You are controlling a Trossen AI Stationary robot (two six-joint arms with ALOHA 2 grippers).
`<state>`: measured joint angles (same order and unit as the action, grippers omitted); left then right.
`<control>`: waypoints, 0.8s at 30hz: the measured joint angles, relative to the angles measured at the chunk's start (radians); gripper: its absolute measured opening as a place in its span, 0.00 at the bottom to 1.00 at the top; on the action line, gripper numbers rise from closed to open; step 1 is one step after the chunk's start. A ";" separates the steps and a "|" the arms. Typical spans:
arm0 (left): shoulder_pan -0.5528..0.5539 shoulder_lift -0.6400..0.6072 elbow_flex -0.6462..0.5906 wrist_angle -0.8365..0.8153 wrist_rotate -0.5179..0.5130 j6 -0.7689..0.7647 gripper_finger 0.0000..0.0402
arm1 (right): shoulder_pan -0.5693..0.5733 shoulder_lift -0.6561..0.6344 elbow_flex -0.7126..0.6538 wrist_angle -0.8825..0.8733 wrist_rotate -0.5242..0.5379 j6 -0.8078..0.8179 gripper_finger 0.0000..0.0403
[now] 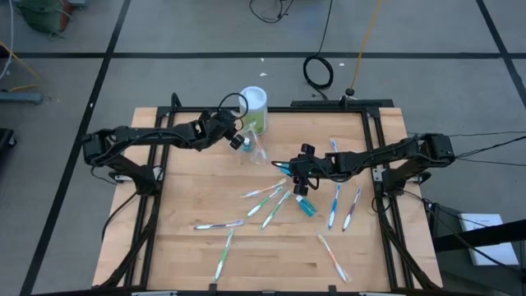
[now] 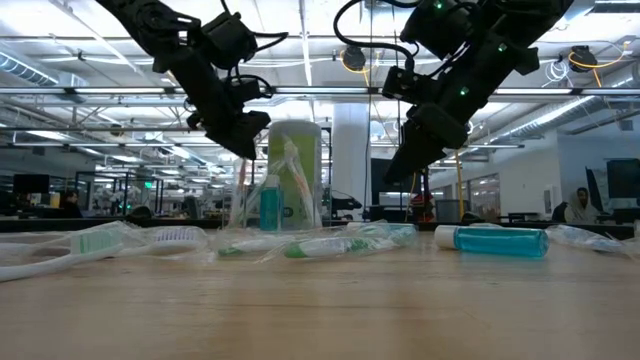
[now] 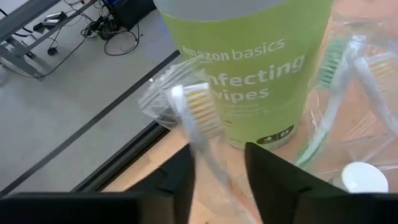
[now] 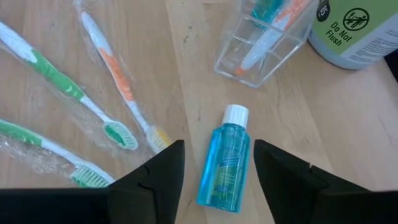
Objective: Pick & Place toothbrushing station
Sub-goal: Put the orange toothbrush into the left of the transparent organizer, then put the blue mouthwash bottle into the middle of the transparent organizer
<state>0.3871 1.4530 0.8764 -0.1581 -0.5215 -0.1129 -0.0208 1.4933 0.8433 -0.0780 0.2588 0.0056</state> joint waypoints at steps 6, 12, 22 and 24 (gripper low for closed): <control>-0.043 -0.079 0.000 -0.007 -0.001 0.004 0.51 | -0.021 0.029 -0.018 0.044 -0.002 0.043 0.55; -0.098 -0.191 0.000 -0.028 -0.010 -0.013 0.52 | -0.060 0.066 -0.100 0.207 -0.002 0.043 0.56; -0.196 -0.222 0.000 -0.036 0.123 -0.029 0.52 | -0.065 0.096 -0.128 0.245 -0.052 0.069 0.54; -0.215 -0.218 0.000 -0.032 0.129 -0.030 0.52 | -0.067 0.122 -0.130 0.274 -0.051 0.069 0.53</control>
<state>0.1725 1.2350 0.8764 -0.1902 -0.3927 -0.1425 -0.0878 1.6154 0.7136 0.1958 0.2081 0.0746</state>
